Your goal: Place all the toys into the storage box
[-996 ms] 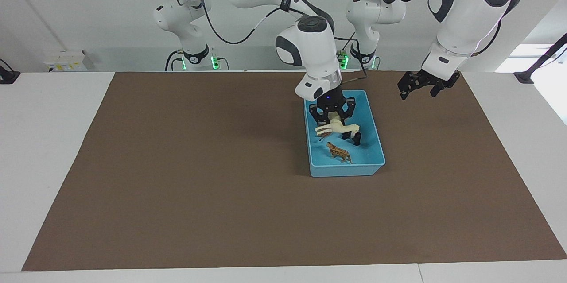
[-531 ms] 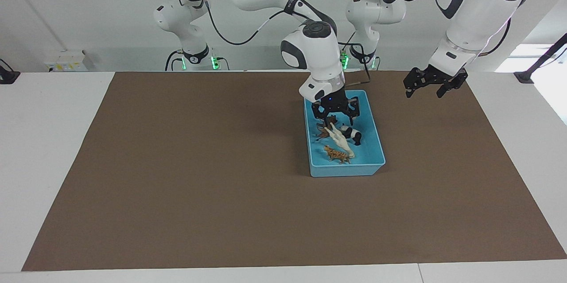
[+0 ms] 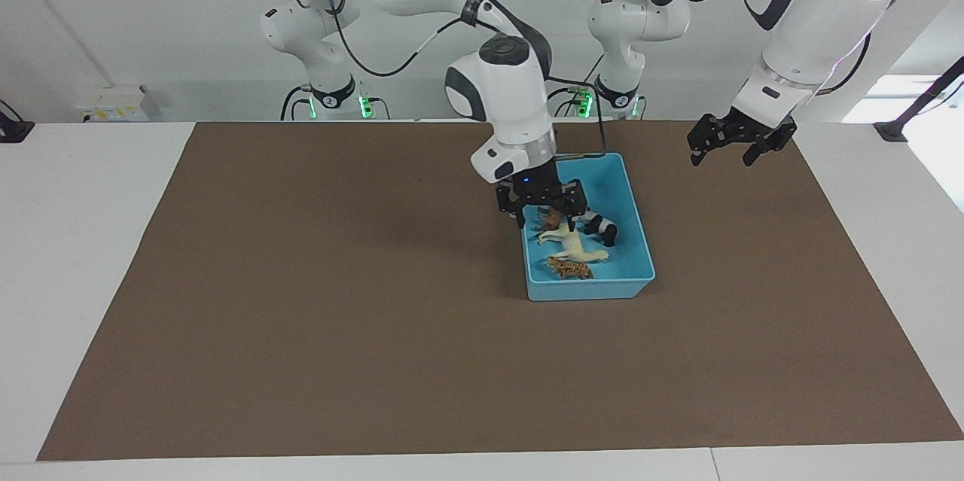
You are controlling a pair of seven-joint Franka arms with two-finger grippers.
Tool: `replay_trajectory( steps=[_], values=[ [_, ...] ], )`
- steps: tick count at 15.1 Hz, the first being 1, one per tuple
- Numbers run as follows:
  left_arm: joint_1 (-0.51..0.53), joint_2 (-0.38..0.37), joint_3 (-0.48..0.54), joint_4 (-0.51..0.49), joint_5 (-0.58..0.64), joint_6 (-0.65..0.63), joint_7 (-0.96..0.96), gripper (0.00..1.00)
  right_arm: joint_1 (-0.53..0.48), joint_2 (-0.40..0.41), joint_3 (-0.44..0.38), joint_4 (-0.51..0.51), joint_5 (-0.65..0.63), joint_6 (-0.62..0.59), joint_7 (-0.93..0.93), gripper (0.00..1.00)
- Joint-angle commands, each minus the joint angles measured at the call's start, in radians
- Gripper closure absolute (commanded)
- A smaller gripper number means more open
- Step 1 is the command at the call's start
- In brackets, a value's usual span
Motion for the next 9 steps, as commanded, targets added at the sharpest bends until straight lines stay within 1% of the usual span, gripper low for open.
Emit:
replay_trajectory(
  steps=[1, 3, 5, 7, 9],
  values=[
    [0.008, -0.007, -0.002, 0.004, -0.015, 0.001, 0.015, 0.00, -0.191, -0.060, 0.021, -0.025, -0.003, -0.070, -0.280, 0.00],
    [0.008, -0.007, -0.002, 0.004, -0.013, 0.009, 0.012, 0.00, -0.286, -0.068, 0.019, -0.025, -0.003, -0.111, -0.490, 0.00],
    [0.008, -0.007, -0.002, 0.001, -0.013, 0.012, 0.010, 0.00, -0.360, -0.071, 0.018, -0.025, -0.006, -0.160, -0.649, 0.00],
    [0.008, -0.007, -0.002, 0.001, -0.012, 0.012, 0.012, 0.00, -0.423, -0.083, 0.018, -0.025, -0.006, -0.183, -0.703, 0.00],
    [0.008, -0.007, -0.002, 0.001, -0.009, 0.014, 0.012, 0.00, -0.484, -0.109, 0.018, -0.022, -0.006, -0.218, -0.711, 0.00]
  ],
)
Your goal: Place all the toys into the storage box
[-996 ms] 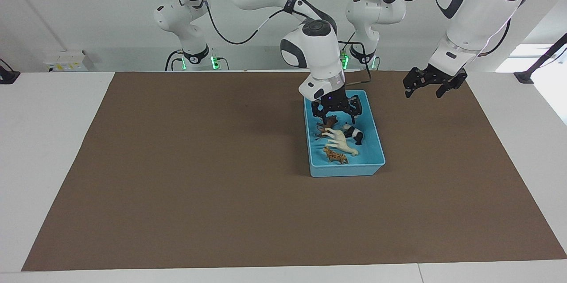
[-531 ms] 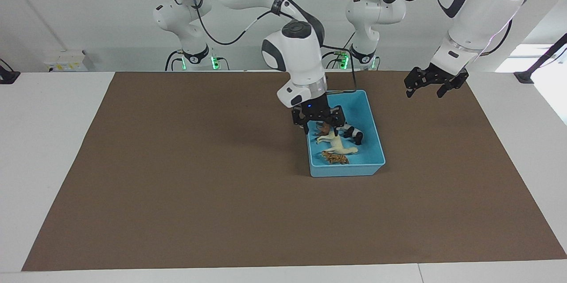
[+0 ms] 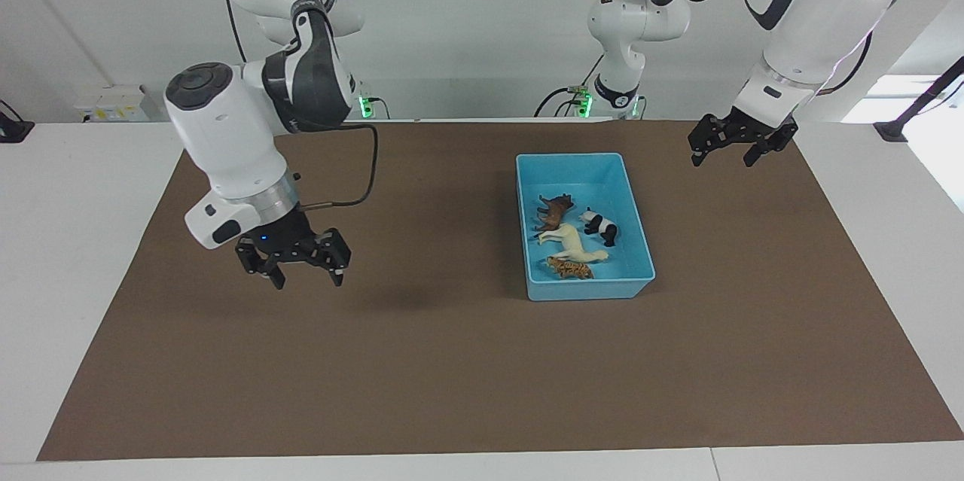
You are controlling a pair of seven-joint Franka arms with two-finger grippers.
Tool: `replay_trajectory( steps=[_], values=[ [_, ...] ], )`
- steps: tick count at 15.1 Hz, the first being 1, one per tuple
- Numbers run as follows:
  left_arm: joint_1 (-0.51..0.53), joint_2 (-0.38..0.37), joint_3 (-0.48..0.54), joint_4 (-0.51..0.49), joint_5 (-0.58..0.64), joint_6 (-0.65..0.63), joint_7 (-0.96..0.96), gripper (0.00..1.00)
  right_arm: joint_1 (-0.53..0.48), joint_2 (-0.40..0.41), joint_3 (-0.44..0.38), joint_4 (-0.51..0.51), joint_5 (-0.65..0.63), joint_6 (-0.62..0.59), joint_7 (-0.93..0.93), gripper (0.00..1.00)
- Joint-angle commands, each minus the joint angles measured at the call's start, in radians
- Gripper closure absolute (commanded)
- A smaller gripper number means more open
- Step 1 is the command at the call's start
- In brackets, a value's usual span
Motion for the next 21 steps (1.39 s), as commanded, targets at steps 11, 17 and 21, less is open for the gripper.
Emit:
replay_trajectory(
  steps=[11, 17, 21],
  values=[
    [0.009, -0.007, -0.002, -0.001, -0.007, 0.005, 0.013, 0.00, -0.136, -0.383, -0.004, -0.259, -0.035, -0.403, -0.098, 0.00],
    [0.011, -0.007, -0.002, -0.001, -0.007, 0.007, 0.013, 0.00, -0.185, -0.392, -0.004, -0.246, -0.106, -0.431, -0.220, 0.00],
    [0.011, -0.007, -0.002, -0.001, -0.007, 0.007, 0.013, 0.00, -0.199, -0.384, -0.001, -0.214, -0.156, -0.467, -0.226, 0.00]
  ],
)
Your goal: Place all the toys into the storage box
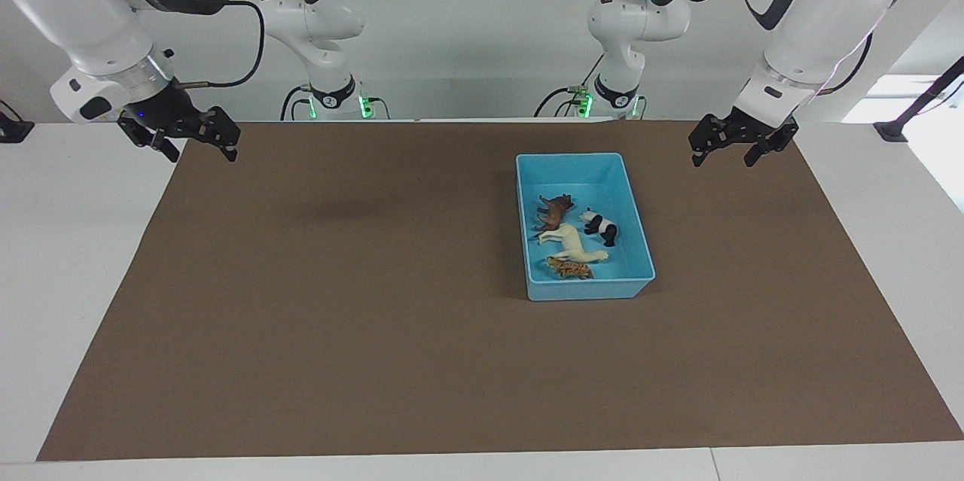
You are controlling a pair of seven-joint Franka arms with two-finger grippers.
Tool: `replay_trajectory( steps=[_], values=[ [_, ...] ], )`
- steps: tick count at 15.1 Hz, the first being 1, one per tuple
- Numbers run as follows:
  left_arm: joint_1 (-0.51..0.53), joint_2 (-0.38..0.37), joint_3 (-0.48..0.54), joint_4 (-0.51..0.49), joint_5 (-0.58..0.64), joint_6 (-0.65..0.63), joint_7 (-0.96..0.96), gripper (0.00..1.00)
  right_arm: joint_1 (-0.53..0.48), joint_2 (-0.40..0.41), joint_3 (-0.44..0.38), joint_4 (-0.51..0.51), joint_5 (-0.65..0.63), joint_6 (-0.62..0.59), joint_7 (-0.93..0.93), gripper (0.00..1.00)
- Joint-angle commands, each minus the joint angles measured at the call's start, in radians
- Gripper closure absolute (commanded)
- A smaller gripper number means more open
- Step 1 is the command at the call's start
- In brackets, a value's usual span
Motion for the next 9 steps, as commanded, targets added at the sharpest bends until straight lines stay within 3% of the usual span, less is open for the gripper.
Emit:
replay_trajectory(
  steps=[1, 9],
  values=[
    [0.009, -0.007, -0.002, -0.001, -0.007, 0.006, 0.013, 0.00, -0.012, -0.005, 0.014, 0.012, -0.062, -0.009, -0.025, 0.00],
    [0.011, -0.007, -0.002, -0.001, -0.007, 0.008, 0.015, 0.00, -0.014, -0.002, 0.015, 0.029, -0.034, 0.029, -0.014, 0.00]
  ],
)
